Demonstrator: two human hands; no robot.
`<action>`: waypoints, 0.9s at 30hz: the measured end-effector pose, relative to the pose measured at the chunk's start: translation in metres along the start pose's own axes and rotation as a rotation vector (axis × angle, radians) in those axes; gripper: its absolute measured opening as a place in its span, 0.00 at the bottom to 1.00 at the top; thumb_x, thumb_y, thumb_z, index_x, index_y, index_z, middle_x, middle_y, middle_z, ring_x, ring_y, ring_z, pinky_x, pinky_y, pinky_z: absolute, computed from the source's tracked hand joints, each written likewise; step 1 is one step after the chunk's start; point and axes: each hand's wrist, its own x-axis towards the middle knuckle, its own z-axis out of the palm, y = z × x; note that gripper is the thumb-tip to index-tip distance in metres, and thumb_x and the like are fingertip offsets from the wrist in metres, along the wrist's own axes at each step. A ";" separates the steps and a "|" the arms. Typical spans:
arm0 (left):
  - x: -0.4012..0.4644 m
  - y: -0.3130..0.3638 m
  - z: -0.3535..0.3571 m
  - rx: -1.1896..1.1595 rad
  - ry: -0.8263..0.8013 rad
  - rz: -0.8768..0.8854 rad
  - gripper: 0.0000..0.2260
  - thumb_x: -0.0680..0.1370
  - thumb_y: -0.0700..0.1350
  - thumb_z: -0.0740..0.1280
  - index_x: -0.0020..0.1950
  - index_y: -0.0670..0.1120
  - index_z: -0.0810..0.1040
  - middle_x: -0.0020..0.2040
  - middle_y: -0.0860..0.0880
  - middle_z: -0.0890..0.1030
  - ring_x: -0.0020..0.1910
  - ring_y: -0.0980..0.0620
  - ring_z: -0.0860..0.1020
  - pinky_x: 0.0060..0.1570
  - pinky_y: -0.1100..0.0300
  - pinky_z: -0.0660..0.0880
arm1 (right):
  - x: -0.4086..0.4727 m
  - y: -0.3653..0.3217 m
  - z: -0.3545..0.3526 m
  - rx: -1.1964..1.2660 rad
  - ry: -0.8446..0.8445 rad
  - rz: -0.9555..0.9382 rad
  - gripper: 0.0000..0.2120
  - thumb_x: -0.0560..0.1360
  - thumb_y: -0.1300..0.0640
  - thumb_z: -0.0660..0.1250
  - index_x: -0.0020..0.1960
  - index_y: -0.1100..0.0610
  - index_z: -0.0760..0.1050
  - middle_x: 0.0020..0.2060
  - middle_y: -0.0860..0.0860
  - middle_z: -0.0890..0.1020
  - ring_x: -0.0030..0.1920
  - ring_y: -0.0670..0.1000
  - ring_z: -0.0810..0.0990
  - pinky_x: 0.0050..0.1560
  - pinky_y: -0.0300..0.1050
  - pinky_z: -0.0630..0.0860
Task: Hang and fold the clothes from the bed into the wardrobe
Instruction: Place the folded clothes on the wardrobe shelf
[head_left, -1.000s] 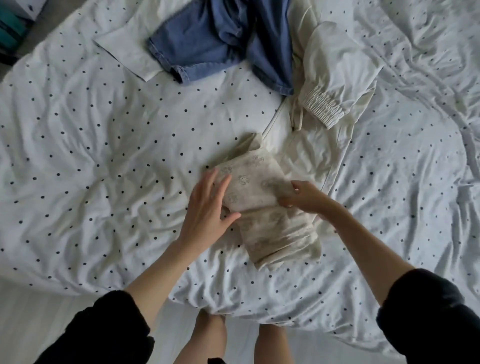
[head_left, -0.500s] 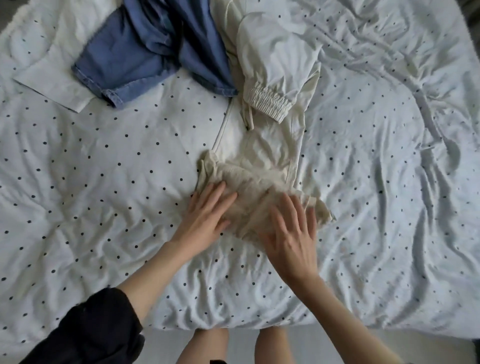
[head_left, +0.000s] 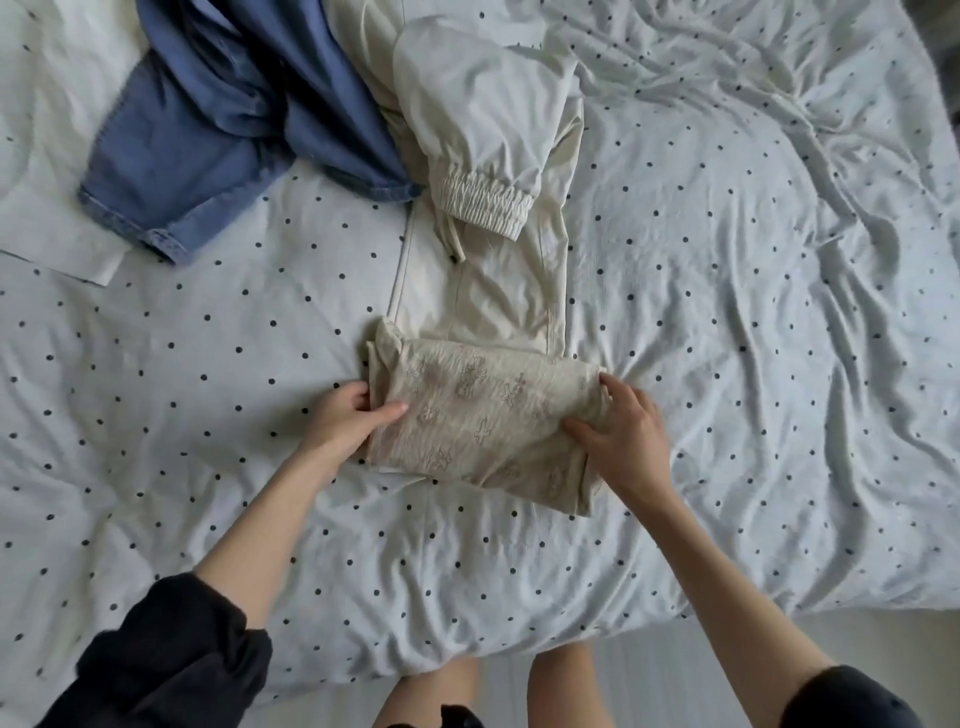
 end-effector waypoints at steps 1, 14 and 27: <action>0.002 -0.002 -0.002 0.020 -0.045 -0.019 0.12 0.71 0.44 0.74 0.53 0.44 0.79 0.49 0.49 0.83 0.49 0.51 0.81 0.52 0.54 0.77 | 0.003 -0.001 -0.002 -0.005 -0.019 -0.002 0.35 0.69 0.50 0.74 0.72 0.54 0.64 0.65 0.54 0.72 0.66 0.55 0.68 0.65 0.53 0.67; -0.067 -0.040 0.063 -1.045 0.095 -0.515 0.08 0.76 0.44 0.67 0.49 0.39 0.74 0.46 0.43 0.78 0.47 0.47 0.78 0.54 0.54 0.72 | 0.054 -0.086 -0.001 -0.359 -0.459 -0.467 0.27 0.75 0.44 0.64 0.68 0.58 0.70 0.64 0.54 0.74 0.63 0.54 0.73 0.64 0.53 0.72; -0.076 -0.028 0.108 -1.270 -0.003 -0.433 0.15 0.78 0.46 0.65 0.58 0.36 0.74 0.53 0.38 0.79 0.56 0.41 0.79 0.54 0.51 0.76 | 0.068 -0.109 -0.025 -0.423 -0.834 -0.211 0.20 0.79 0.53 0.61 0.57 0.71 0.74 0.46 0.61 0.80 0.43 0.54 0.77 0.39 0.38 0.72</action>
